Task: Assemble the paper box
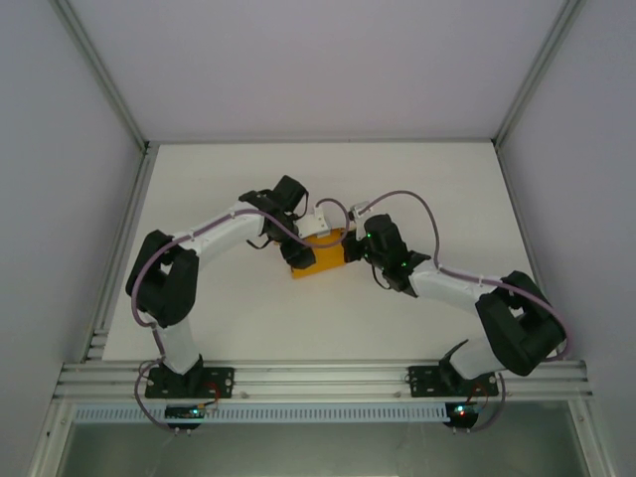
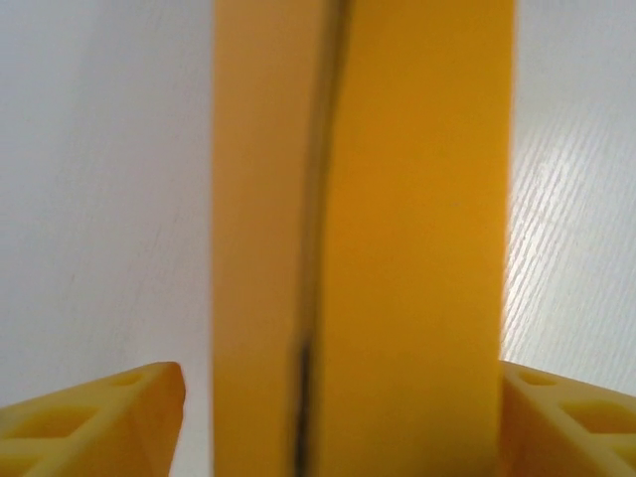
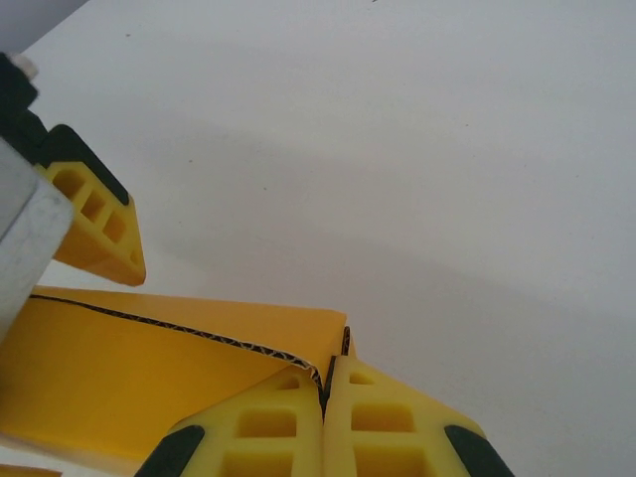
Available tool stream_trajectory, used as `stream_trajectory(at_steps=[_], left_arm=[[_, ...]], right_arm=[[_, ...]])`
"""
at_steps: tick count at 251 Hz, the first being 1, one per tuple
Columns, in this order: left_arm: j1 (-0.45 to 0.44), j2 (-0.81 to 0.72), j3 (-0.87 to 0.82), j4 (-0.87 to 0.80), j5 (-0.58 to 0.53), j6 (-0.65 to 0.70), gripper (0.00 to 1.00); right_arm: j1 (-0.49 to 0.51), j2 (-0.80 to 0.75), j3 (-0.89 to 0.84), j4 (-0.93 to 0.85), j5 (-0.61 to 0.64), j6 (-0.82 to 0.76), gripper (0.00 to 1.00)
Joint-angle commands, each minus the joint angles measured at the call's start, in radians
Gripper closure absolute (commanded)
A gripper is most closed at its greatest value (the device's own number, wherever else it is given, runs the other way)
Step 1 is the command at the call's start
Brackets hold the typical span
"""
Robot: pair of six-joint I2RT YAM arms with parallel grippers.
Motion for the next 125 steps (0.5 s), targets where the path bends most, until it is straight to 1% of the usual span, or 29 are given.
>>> stream_trajectory(at_steps=[1,3,5,21,62,87,110,125], left_arm=[[-0.014,-0.035,0.022,0.037,0.006,-0.008,0.06],[-0.015,-0.037,0.022,0.038,0.006,-0.009,0.01],[-0.014,-0.040,0.022,0.037,0.006,-0.011,0.00],[-0.018,-0.062,0.025,0.042,-0.001,-0.027,0.00],[-0.033,-0.158,-0.002,0.048,-0.066,-0.096,0.00],[-0.035,-0.253,-0.069,0.070,-0.124,-0.181,0.01],[-0.033,-0.358,-0.164,0.102,-0.212,-0.275,0.00],[-0.025,-0.419,-0.219,0.104,-0.257,-0.350,0.08]], right_arm=[[0.035,0.035,-0.057,-0.220,0.000,-0.011,1.00],[0.036,0.035,-0.057,-0.219,0.003,-0.011,1.00],[0.037,0.034,-0.057,-0.220,0.006,-0.011,1.00],[0.052,0.030,-0.056,-0.227,0.040,-0.009,1.00],[0.082,0.009,-0.039,-0.274,0.101,0.010,1.00],[0.095,-0.002,-0.023,-0.313,0.120,0.025,1.00],[0.098,-0.002,-0.007,-0.344,0.125,0.041,1.00],[0.098,0.000,0.009,-0.375,0.120,0.043,1.00]])
